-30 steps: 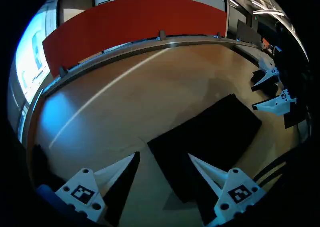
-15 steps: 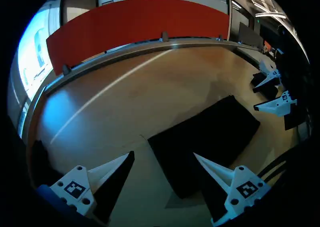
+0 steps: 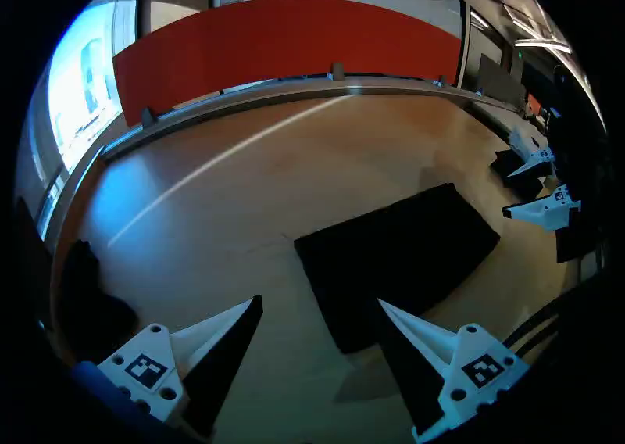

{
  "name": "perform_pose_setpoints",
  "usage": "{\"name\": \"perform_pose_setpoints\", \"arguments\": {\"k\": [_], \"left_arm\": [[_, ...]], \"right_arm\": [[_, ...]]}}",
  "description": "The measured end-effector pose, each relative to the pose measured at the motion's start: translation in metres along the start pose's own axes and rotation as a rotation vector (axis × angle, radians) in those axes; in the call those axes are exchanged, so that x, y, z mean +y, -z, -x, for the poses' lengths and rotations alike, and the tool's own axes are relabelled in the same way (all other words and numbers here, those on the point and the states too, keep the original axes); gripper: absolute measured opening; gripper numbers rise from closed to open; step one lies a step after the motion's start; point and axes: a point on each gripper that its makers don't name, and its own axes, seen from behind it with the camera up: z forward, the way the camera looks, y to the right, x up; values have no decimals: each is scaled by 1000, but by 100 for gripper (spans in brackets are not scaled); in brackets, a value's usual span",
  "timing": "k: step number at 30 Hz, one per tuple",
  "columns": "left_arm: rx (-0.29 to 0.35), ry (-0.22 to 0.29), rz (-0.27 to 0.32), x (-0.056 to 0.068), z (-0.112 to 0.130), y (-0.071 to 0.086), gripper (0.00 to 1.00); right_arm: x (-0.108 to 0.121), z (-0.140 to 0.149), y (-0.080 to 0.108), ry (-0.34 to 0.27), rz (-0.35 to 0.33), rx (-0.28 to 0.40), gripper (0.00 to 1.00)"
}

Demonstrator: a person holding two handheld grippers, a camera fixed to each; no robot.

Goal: Fold towel

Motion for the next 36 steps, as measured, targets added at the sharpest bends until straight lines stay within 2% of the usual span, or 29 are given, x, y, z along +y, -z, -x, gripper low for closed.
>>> {"name": "perform_pose_setpoints", "arguments": {"k": [6,15,36], "left_arm": [[-1,29,-17,-2,12,14,98],[2,53,-36,-6,21,25,98],[10,132,-117,-31,47,67,99]], "right_arm": [[-2,6,10,-13,4,6,100],[-4,7,13,-7,-4,10,100],[-12,6,2,106,-81,0,100]]}}
